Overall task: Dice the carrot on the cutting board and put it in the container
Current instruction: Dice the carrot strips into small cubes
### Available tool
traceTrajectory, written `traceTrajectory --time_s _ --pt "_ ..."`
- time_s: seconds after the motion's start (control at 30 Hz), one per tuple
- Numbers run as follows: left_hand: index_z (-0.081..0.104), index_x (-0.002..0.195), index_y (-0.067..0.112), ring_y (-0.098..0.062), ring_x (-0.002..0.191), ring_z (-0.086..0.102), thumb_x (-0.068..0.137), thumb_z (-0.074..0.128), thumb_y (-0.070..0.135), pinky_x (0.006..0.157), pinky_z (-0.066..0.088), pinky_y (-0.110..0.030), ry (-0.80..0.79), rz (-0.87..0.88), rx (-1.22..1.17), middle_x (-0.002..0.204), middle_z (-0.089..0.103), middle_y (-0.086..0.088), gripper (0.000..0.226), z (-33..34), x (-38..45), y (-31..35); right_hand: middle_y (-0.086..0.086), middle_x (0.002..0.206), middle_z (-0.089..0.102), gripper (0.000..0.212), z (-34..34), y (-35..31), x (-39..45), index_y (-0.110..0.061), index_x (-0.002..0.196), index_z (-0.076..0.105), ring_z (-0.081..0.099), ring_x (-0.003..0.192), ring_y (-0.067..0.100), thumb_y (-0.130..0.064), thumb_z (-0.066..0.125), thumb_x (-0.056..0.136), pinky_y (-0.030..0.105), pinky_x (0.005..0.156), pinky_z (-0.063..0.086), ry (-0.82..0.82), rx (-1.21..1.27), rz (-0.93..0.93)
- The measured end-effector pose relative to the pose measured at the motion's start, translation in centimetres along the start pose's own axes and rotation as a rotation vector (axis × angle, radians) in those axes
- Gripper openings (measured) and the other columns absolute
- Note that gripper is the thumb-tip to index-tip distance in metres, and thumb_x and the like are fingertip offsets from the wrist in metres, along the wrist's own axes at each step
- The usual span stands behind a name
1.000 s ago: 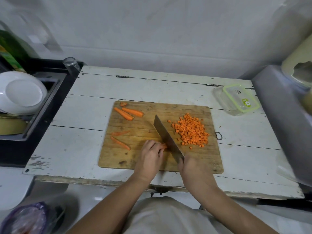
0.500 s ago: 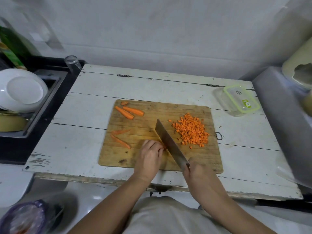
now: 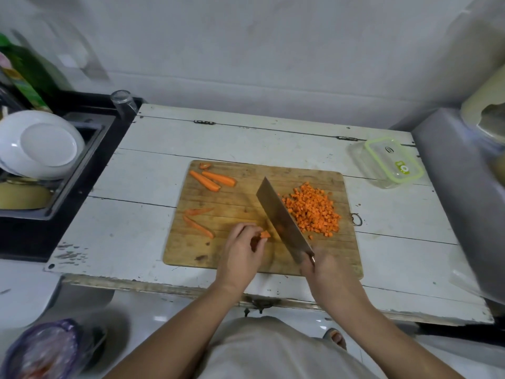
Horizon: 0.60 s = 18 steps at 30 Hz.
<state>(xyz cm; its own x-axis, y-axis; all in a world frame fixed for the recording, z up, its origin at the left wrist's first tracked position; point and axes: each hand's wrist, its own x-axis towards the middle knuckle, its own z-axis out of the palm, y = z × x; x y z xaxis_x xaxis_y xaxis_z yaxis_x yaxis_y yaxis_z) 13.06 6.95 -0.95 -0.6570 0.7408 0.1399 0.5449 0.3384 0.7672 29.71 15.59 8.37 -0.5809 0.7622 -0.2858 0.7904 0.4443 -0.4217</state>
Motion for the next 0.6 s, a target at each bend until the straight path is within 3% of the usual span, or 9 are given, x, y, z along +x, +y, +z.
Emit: traceTrajectory --time_s 0.17,0.27,0.4,0.53,0.6 --pt "0.069 0.099 0.024 -0.003 0.077 0.06 0.098 0.066 0.024 0.065 0.045 -0.012 -0.105 -0.358 0.055 0.087 0.063 0.016 0.004 -1.3 1.0 1.5 0.0 0.074 0.059 0.017 0.0 -0.6 -1.1 -0.025 0.094 0.048 0.06 0.072 0.026 -0.036 0.042 0.105 0.034 0.051 0.036 -0.026 -0.025 -0.01" --pt "0.068 0.095 0.027 -0.012 0.063 0.072 0.097 0.067 0.031 0.07 0.063 -0.035 -0.182 -0.64 -0.114 0.074 0.074 0.008 0.004 -1.0 2.7 1.9 0.004 0.08 0.062 0.02 0.4 -1.0 -1.3 -0.021 0.098 0.05 0.057 0.076 0.027 -0.037 0.04 0.105 0.036 0.058 0.037 -0.041 -0.072 -0.018" --pt "0.069 0.088 0.017 -0.022 0.066 0.075 0.095 0.071 0.021 0.075 0.064 -0.045 -0.199 -0.761 -0.307 0.07 0.075 -0.005 0.008 -0.4 3.8 2.1 0.002 0.077 0.058 0.022 0.7 -1.4 -1.2 -0.021 0.094 0.047 0.052 0.071 0.024 -0.037 0.038 0.106 0.035 0.054 0.033 -0.054 -0.083 0.027" --pt "0.066 0.086 0.009 -0.022 0.065 0.074 0.094 0.071 0.009 0.073 0.065 -0.042 -0.175 -0.847 -0.421 0.076 0.073 -0.01 0.01 -0.3 4.3 2.5 0.008 0.092 0.067 0.026 1.7 -2.7 -0.1 -0.012 0.104 0.058 0.066 0.083 0.029 -0.026 0.037 0.107 0.036 0.065 0.05 -0.073 -0.171 -0.035" --pt "0.066 0.086 0.007 -0.02 0.063 0.074 0.094 0.071 0.007 0.07 0.065 -0.039 -0.178 -0.861 -0.454 0.076 0.073 -0.01 0.009 -0.3 4.3 2.7 0.008 0.089 0.067 0.025 2.0 -3.3 1.3 -0.014 0.107 0.056 0.066 0.082 0.03 -0.03 0.037 0.107 0.038 0.068 0.053 -0.057 -0.137 -0.006"
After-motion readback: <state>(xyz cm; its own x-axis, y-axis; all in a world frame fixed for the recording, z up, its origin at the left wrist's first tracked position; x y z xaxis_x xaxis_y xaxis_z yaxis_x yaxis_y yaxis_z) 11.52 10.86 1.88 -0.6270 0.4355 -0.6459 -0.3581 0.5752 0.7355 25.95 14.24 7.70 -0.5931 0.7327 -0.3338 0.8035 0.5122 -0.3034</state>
